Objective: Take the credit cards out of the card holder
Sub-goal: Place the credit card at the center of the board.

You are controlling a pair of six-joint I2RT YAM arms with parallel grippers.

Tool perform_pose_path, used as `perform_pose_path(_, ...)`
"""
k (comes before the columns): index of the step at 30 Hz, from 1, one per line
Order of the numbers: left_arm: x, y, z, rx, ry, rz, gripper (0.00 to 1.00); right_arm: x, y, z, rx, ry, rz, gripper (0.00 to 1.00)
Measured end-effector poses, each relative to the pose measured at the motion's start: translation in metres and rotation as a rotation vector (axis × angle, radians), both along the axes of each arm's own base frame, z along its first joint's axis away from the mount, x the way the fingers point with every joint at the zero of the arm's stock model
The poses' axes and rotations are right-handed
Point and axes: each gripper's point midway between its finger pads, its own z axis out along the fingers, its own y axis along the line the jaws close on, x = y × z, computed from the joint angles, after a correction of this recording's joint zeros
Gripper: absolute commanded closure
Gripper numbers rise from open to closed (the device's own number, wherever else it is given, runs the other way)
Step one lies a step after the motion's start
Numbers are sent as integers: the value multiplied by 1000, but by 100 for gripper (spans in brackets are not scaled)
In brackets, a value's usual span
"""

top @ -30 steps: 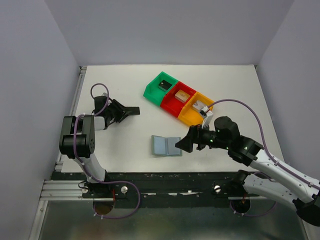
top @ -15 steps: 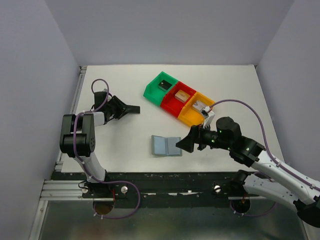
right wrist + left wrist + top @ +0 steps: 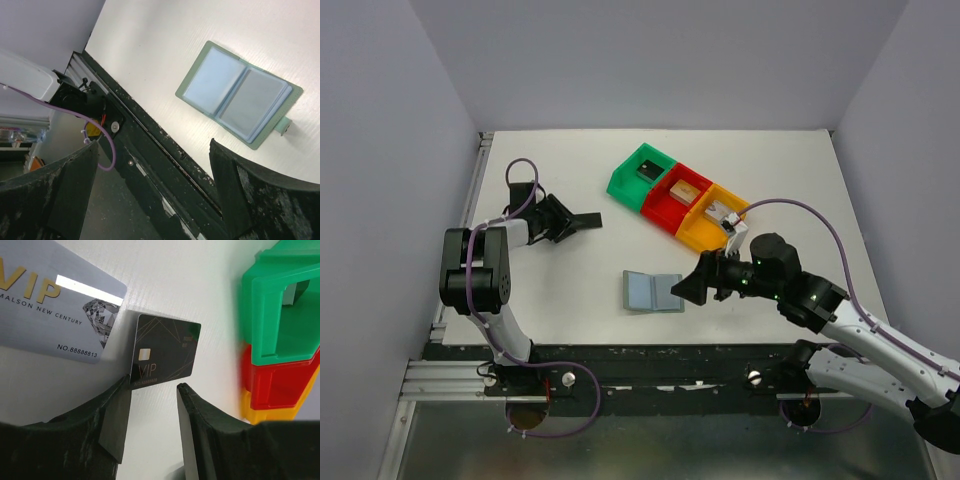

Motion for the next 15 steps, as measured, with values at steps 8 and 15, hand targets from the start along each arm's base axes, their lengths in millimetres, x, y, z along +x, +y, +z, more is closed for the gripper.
perform_pose_path(8,-4,7,-1,58,37,-9,44,-1,-1,1,3,-3,0,2)
perform_pose_path(15,-2,12,2,101,45,-19,44,-2,-2,1,4,-3,0,2)
